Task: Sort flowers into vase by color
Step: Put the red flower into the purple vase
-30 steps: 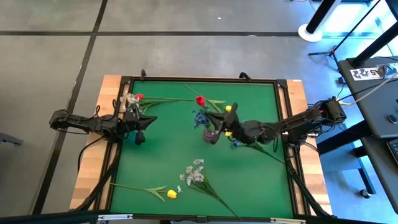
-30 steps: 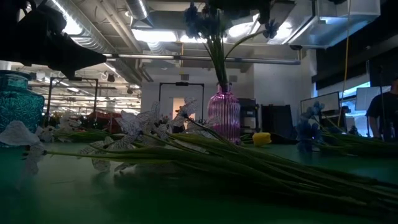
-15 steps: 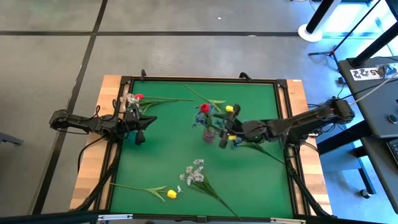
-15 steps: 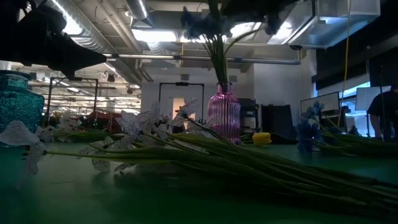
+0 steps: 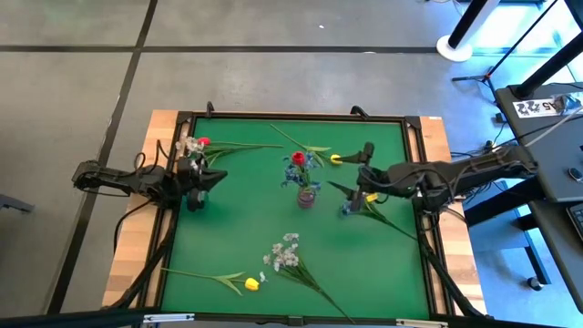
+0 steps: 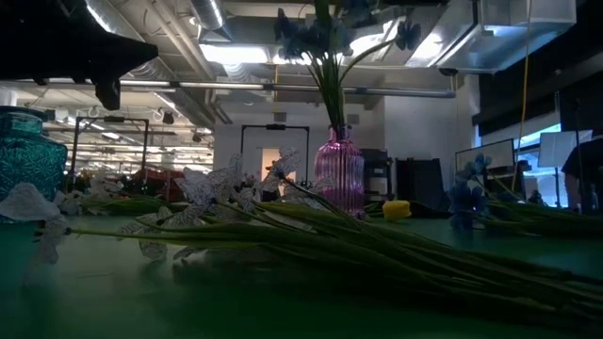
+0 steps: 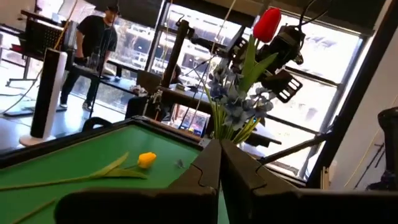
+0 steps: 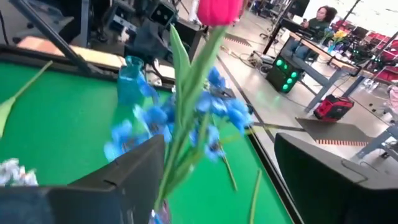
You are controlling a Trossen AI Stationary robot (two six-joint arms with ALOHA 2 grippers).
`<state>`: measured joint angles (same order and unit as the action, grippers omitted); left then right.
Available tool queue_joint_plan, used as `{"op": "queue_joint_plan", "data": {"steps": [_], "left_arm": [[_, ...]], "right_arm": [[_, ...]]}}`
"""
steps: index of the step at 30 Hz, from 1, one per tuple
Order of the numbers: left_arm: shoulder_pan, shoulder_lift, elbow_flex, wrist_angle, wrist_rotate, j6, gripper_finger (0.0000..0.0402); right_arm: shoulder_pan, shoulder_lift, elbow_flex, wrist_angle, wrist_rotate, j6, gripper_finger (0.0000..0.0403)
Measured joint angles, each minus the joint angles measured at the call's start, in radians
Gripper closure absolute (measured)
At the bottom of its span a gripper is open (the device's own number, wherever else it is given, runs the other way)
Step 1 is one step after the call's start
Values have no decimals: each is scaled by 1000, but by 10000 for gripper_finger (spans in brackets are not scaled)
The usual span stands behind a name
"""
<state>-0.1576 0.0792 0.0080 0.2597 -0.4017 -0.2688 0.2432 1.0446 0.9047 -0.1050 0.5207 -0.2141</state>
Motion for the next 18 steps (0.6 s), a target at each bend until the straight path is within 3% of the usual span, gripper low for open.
{"op": "queue_joint_plan", "data": {"steps": [4, 9, 12, 18], "left_arm": [[0, 0, -1, 15, -5, -34, 398], [36, 75, 1, 302, -62, 36, 398], [87, 220, 4, 402, -128, 20, 398], [228, 663, 145, 393, -290, -220, 398]], "right_arm": [[35, -87, 0, -103, 31, 0, 100], [104, -204, 0, -221, 108, 33, 100], [142, -261, 0, -273, 141, 61, 100], [171, -326, 0, -322, 150, 79, 100]]}}
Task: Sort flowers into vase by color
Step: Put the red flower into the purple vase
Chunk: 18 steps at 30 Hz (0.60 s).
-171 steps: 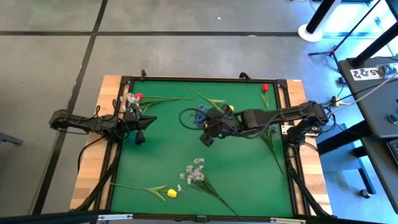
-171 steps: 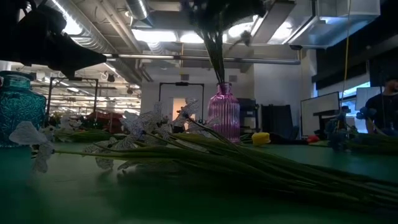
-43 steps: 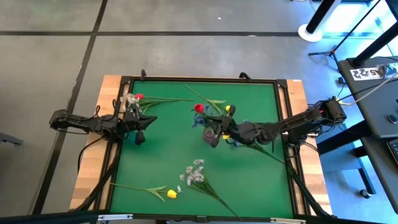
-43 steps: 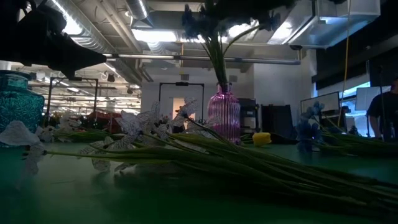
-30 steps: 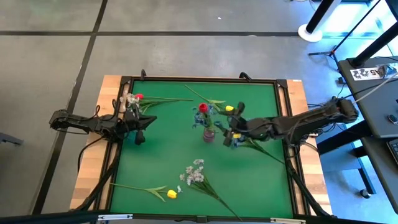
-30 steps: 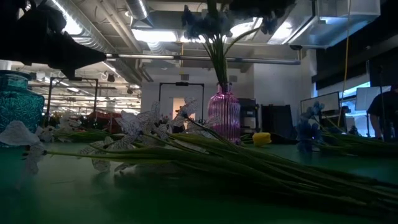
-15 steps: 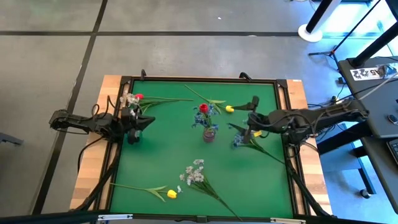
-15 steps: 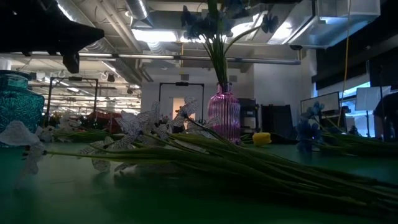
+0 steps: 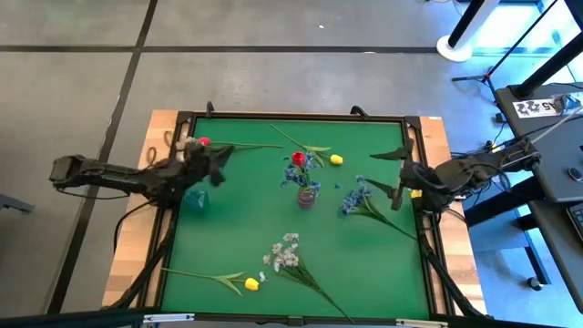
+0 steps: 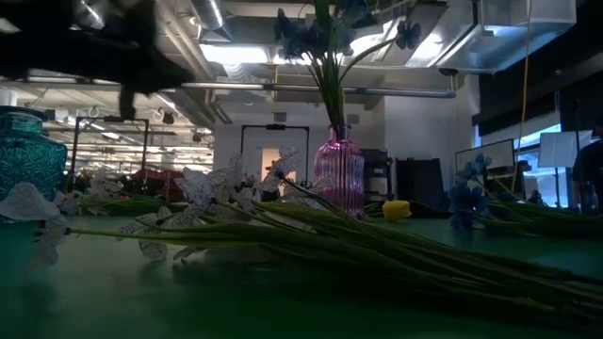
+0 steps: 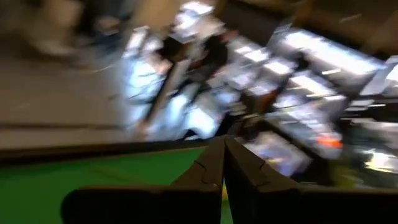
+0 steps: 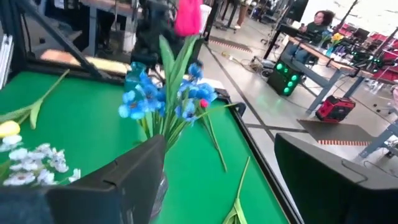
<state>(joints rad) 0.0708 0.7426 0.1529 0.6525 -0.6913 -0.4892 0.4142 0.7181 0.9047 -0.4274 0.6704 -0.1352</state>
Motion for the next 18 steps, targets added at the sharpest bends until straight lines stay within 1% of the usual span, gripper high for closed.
{"op": "queue_joint_plan", "data": {"steps": [2, 4, 7, 9, 11, 13, 16, 18], "left_arm": [[49, 149, 78, -67, -27, -26, 398], [99, 275, 161, -160, -26, -75, 398], [165, 424, 281, -321, -30, -254, 397], [198, 496, 342, -441, -29, -324, 389], [230, 542, 385, -515, -28, -376, 375], [261, 565, 399, -564, -26, -431, 353], [313, 570, 399, -653, -24, -543, 312], [351, 570, 400, -742, -24, -622, 284]], "right_arm": [[-2, -13, 0, -15, 0, 1, 100], [-2, -18, 0, -40, 1, 11, 100], [-2, -18, 0, -100, -1, 57, 100], [-2, -18, 0, -149, -4, 105, 100], [-2, -18, 0, -202, -7, 156, 100], [-2, -17, 0, -244, -7, 192, 100], [-2, -14, 0, -280, -7, 237, 100], [-2, -13, 0, -303, -8, 257, 100]]}}
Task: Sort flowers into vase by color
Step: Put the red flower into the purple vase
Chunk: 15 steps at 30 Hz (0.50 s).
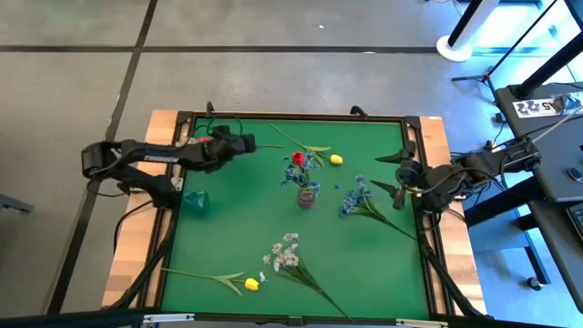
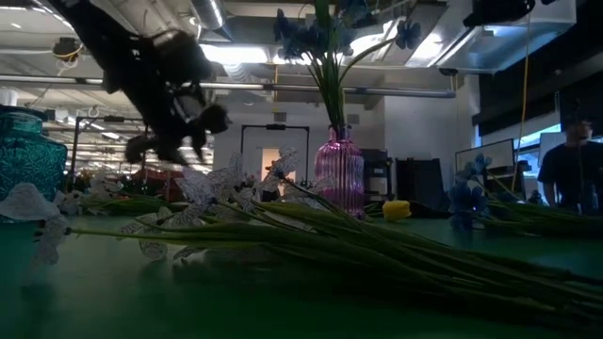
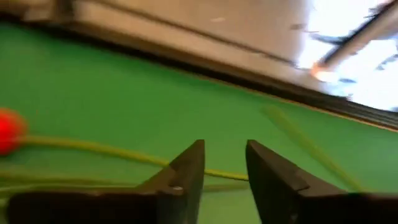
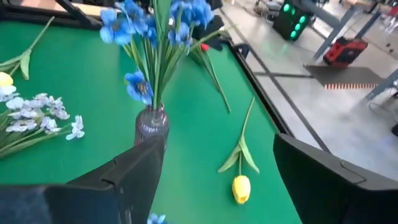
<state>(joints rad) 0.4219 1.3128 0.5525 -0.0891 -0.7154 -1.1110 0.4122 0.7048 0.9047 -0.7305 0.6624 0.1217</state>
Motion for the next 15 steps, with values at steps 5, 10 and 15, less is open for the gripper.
{"op": "queue_joint_plan", "data": {"steps": [5, 10, 15], "left_arm": [[42, 21, -1, -157, 80, -82, 247], [31, 37, -1, -253, 113, -95, 250], [29, 28, -1, -339, 309, -110, 259]], "right_arm": [[0, 0, 0, -12, 0, 5, 100], [0, 0, 0, -13, 0, 19, 100], [0, 0, 0, -27, -17, 58, 100]]}}
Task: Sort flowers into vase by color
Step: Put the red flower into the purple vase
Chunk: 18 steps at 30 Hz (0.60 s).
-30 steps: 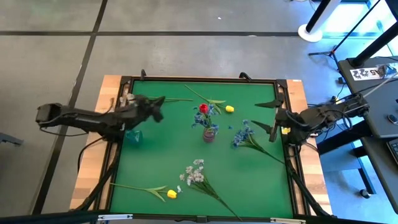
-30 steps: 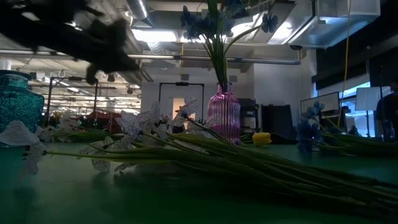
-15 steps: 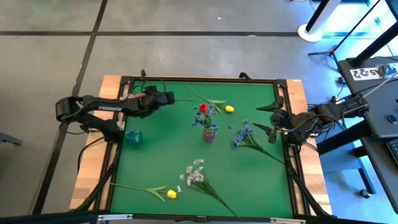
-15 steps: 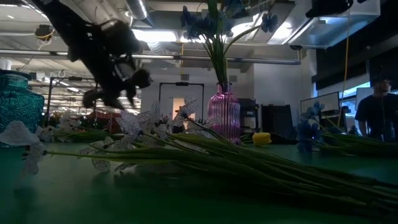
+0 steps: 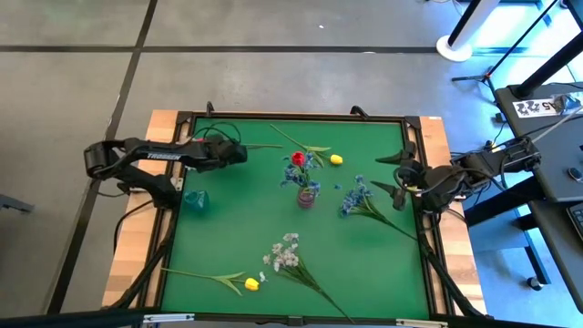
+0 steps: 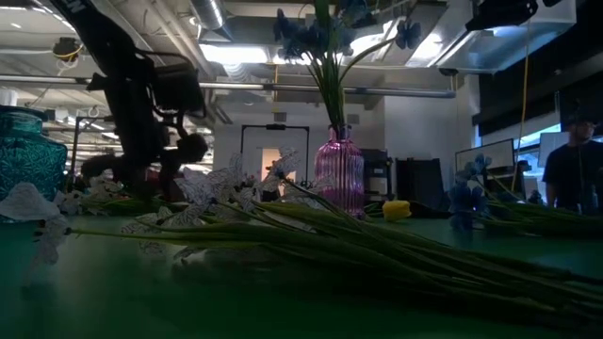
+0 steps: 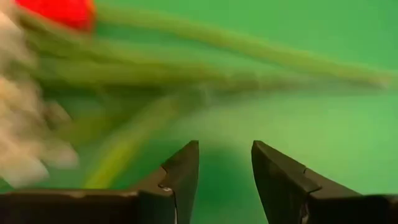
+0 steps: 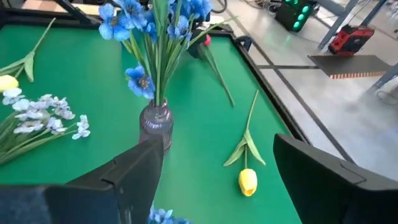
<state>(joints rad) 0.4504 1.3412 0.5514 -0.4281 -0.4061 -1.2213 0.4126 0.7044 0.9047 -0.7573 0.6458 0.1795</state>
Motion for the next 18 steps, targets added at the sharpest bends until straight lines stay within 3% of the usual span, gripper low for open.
{"op": "queue_joint_plan", "data": {"steps": [2, 4, 9, 11, 15, 18], "left_arm": [[-21, -1, 0, -15, 82, 5, 260], [-51, -8, 2, -18, 76, 8, 261], [-52, -31, 45, -8, -250, 53, 261], [2, -21, 40, -12, -310, 65, 261], [98, 33, 16, -14, -151, 97, 261], [85, 64, 8, -23, -61, 116, 261]], "right_arm": [[0, 0, 0, -12, -10, 11, 100], [0, 0, 0, -13, -10, 15, 100], [0, 0, 0, 0, 34, -9, 100], [0, 0, 0, -3, 56, -12, 100], [0, 0, -6, 1, 52, 4, 100], [0, 0, -23, -13, 43, 28, 100]]}}
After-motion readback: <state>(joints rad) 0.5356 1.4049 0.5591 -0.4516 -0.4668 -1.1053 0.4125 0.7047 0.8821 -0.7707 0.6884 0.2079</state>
